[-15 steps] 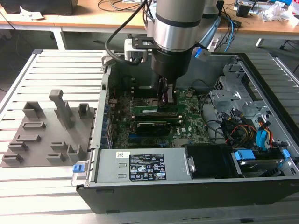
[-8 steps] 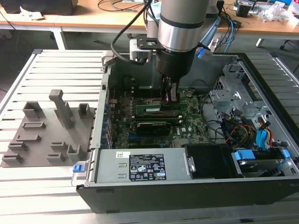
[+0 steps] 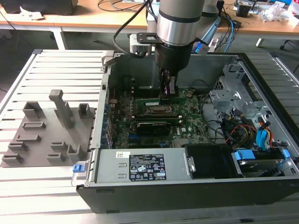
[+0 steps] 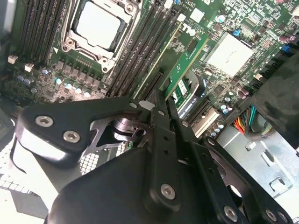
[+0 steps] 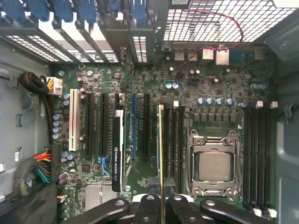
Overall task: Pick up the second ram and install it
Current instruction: 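Pick up the second ram and move it above second insertion slot, then insert the second ram into the second slot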
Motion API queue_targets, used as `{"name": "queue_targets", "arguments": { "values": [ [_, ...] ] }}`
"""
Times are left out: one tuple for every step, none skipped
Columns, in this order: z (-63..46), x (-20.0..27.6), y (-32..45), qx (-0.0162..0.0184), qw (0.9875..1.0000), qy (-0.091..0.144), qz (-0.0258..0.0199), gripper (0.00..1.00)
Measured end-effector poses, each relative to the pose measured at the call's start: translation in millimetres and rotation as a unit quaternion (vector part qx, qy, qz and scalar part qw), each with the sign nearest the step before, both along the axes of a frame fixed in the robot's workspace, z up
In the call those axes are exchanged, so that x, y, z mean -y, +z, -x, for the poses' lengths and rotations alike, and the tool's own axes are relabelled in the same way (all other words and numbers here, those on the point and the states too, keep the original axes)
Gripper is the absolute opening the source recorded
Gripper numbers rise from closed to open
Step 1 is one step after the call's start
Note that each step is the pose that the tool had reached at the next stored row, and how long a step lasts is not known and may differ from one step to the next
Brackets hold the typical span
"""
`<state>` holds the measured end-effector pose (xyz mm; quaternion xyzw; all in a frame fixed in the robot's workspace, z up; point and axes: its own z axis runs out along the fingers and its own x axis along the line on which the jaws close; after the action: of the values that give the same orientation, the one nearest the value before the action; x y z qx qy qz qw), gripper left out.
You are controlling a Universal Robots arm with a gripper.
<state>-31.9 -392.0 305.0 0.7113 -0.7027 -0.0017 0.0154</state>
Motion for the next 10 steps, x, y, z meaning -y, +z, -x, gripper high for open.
{"name": "queue_targets", "arguments": {
  "values": [
    [0.0, 0.0, 0.0, 0.0000, 1.0000, 0.000, 0.0000, 0.14],
    [0.0, 0.0, 0.0, 0.0000, 1.0000, 0.000, 0.0000, 0.14],
    [0.0, -0.1, 0.0, 0.0000, 1.0000, 0.000, 0.0000, 0.14],
    [0.0, -0.1, 0.0, 0.0000, 1.0000, 0.000, 0.0000, 0.14],
    [0.0, -0.1, 0.0, 0.0000, 1.0000, 0.000, 0.0000, 0.14],
    [0.0, -0.1, 0.0, 0.0000, 1.0000, 0.000, 0.0000, 0.14],
    [0.0, -0.2, -0.2, 0.0000, 1.0000, 0.000, 0.0000, 0.14],
    [0.0, -0.2, -0.6, 0.0000, 1.0000, 0.000, 0.0000, 0.14],
    [0.0, -0.1, -1.2, 0.0000, 1.0000, 0.000, 0.0000, 0.14],
    [0.0, -0.1, -3.6, 0.0000, 1.0000, 0.000, -0.0001, 0.14]
  ]
}}
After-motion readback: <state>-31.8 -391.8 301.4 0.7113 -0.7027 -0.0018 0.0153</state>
